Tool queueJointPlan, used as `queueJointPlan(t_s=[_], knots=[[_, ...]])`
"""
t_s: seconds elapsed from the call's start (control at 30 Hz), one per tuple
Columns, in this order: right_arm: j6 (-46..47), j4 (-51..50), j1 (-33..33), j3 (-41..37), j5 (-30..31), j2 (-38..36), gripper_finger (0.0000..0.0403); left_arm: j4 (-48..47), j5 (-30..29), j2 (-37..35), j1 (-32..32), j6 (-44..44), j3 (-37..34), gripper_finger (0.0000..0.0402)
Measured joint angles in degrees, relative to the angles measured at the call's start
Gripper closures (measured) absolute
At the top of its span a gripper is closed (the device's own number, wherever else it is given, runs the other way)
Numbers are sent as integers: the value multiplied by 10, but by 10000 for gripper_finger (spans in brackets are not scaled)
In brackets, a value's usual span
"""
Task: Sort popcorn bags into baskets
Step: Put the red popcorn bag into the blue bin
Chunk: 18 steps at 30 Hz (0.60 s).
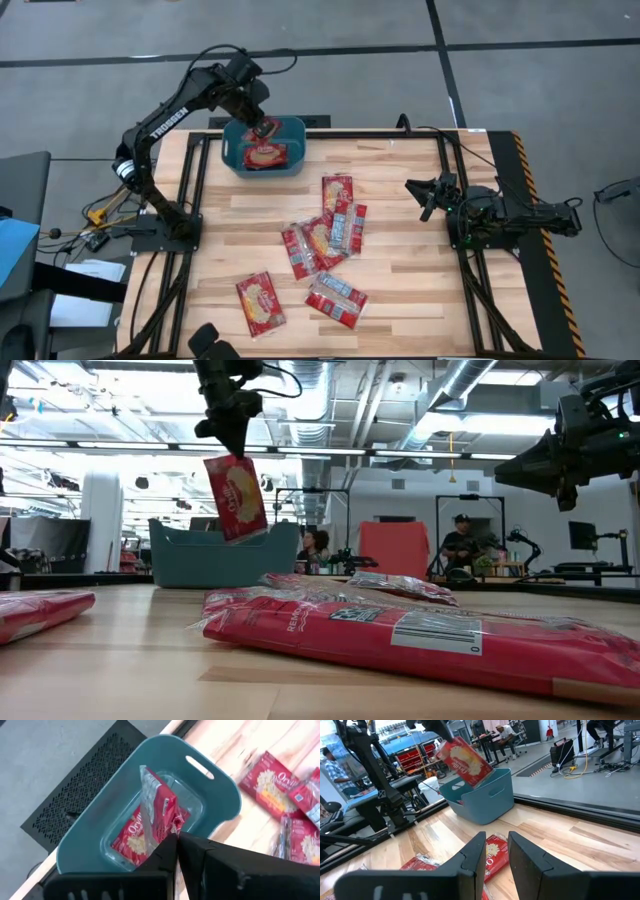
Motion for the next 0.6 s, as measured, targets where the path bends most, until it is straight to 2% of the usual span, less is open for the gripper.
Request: queueJointPlan(t_s=[0.13,0.3,0.6], knots=[[0,0,0,0,0,0,295,18,5,0,0,-7,-3,401],[0,0,0,0,0,0,295,55,41,0,0,-38,-24,401],[0,0,0,0,0,0,295,130,86,0,8,-99,-104,401]])
